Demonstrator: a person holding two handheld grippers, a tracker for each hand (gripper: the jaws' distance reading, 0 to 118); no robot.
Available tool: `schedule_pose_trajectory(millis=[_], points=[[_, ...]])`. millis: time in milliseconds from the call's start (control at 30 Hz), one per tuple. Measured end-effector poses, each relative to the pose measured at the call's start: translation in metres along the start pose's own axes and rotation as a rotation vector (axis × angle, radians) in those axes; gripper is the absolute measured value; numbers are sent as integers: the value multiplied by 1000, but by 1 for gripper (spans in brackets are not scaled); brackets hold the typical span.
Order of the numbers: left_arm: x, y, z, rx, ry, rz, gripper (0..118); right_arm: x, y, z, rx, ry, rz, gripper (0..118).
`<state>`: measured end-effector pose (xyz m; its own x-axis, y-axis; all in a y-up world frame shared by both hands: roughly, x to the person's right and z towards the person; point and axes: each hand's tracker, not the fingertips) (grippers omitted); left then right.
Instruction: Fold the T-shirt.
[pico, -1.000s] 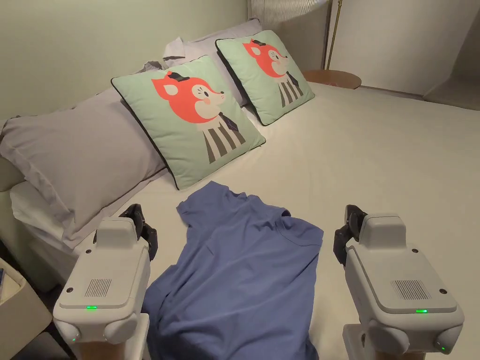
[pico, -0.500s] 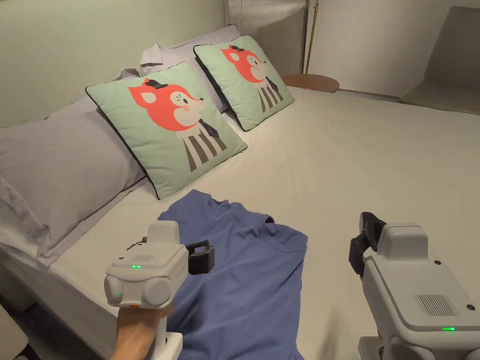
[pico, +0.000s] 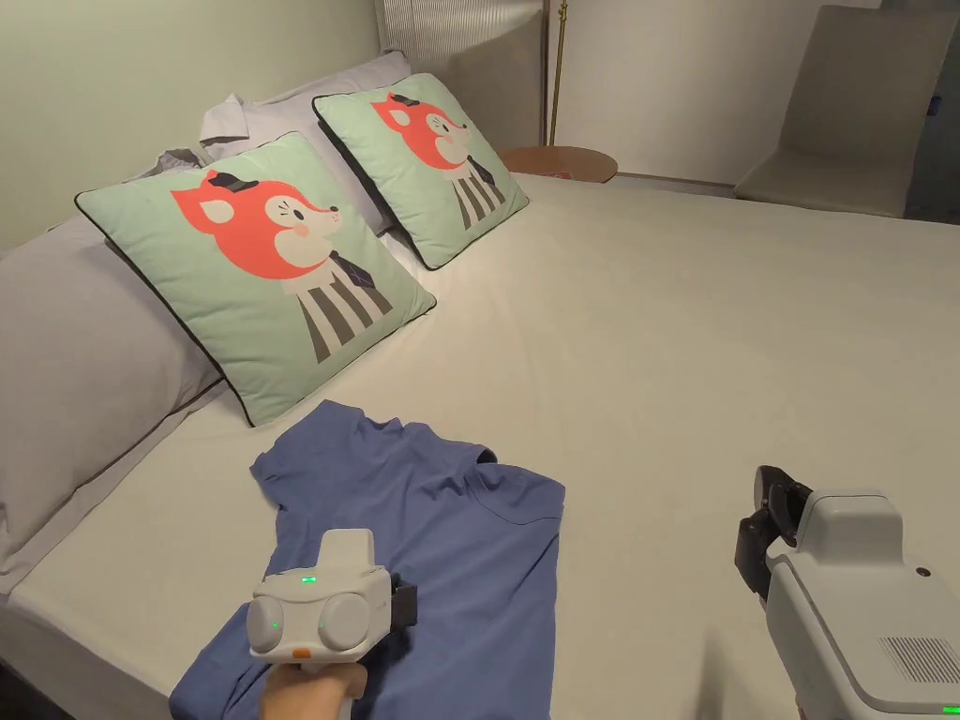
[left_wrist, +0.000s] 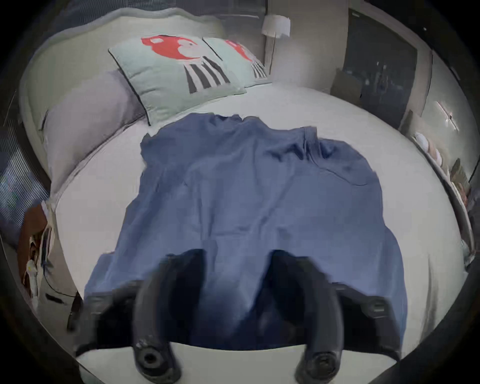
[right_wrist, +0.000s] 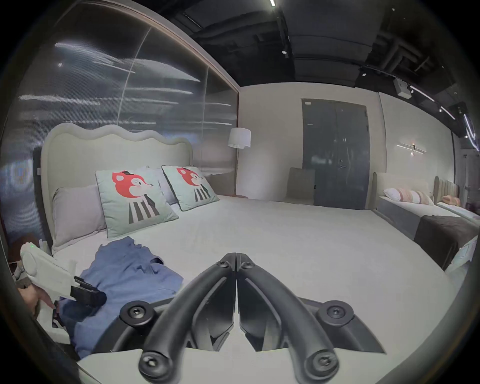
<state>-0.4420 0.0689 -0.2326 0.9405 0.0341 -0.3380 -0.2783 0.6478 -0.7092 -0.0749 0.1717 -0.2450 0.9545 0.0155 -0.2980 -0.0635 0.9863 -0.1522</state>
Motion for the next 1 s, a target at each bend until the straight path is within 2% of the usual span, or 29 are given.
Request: schedule_pose_trajectory(millis=[67, 200, 300, 467, 700, 1000], points=[[-1, -1, 5, 21, 15, -35, 3, 1, 4, 6, -3, -5, -12, 1], [-7, 2, 30, 97, -21, -3, 3, 13, 4, 3, 6, -6, -20, 1], [-3, 10, 63, 178, -36, -37, 3, 17, 10, 15, 17, -10, -21, 1], [12, 40, 122, 302, -156, -40, 3, 30, 7, 25, 46, -26, -29, 1], [79, 97, 195, 483, -350, -156, 3, 58, 9, 52, 90, -77, -42, 1], [193, 141, 254, 617, -568, -316, 3, 117, 17, 99, 136, -212, -47, 1]])
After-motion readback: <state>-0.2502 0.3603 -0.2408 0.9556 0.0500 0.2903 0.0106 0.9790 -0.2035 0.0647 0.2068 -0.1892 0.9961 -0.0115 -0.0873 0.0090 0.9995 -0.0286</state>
